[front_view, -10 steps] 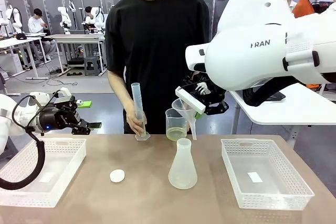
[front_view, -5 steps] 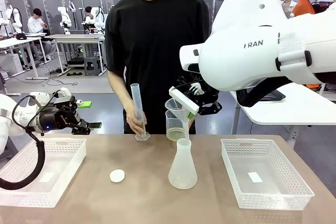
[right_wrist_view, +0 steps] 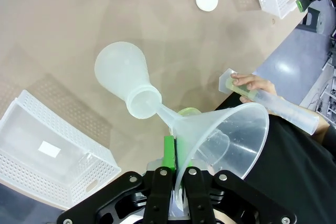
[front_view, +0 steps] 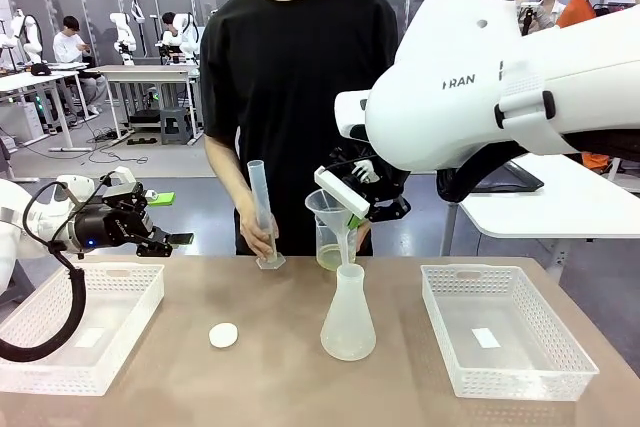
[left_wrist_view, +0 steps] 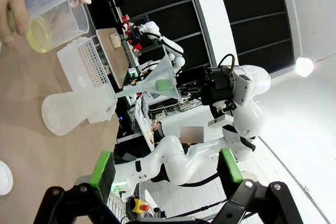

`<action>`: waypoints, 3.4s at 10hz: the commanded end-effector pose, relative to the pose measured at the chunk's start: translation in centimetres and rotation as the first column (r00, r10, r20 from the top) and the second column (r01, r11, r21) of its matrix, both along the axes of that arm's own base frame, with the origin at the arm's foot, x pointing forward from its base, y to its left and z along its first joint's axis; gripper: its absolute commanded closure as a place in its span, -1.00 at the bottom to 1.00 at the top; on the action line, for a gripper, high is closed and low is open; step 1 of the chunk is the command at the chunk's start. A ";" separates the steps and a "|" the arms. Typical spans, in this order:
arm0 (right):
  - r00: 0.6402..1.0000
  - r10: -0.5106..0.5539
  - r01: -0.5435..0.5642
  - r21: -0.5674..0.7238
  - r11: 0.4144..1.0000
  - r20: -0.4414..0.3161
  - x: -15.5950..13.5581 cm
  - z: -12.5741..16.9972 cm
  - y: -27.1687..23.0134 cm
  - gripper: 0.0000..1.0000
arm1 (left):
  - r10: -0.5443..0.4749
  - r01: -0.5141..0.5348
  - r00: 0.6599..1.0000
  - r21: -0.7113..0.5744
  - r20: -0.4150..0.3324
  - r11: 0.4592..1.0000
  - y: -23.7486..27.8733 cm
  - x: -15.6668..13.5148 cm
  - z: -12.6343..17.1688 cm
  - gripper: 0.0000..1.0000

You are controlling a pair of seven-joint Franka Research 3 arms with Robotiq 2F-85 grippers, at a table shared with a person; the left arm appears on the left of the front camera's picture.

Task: Prepare the solutions needed for the experiment.
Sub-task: Pick up the Plastic Funnel and insert it into the Big flask.

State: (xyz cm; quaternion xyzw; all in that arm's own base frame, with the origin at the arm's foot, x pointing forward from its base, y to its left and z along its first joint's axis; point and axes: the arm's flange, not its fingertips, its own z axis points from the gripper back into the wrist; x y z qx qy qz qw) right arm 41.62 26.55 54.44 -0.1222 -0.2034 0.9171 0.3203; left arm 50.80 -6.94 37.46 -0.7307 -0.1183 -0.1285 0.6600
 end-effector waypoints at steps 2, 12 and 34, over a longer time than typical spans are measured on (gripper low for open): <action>0.999 0.033 -0.033 0.040 0.999 0.004 1.9 -0.9 -0.7 0.94 | -0.010 0.011 1.000 -0.016 0.018 1.000 0.0 0.1 0.0 -1.00; 0.998 0.003 0.000 0.048 0.999 -0.069 4.2 -4.8 -2.4 0.94 | -0.010 0.011 1.000 -0.016 0.018 1.000 0.0 0.1 0.0 -1.00; 0.985 0.108 -0.091 0.126 0.988 -0.135 3.7 -8.8 -4.3 0.66 | -0.010 0.011 1.000 -0.016 0.018 1.000 0.0 0.1 0.0 -1.00</action>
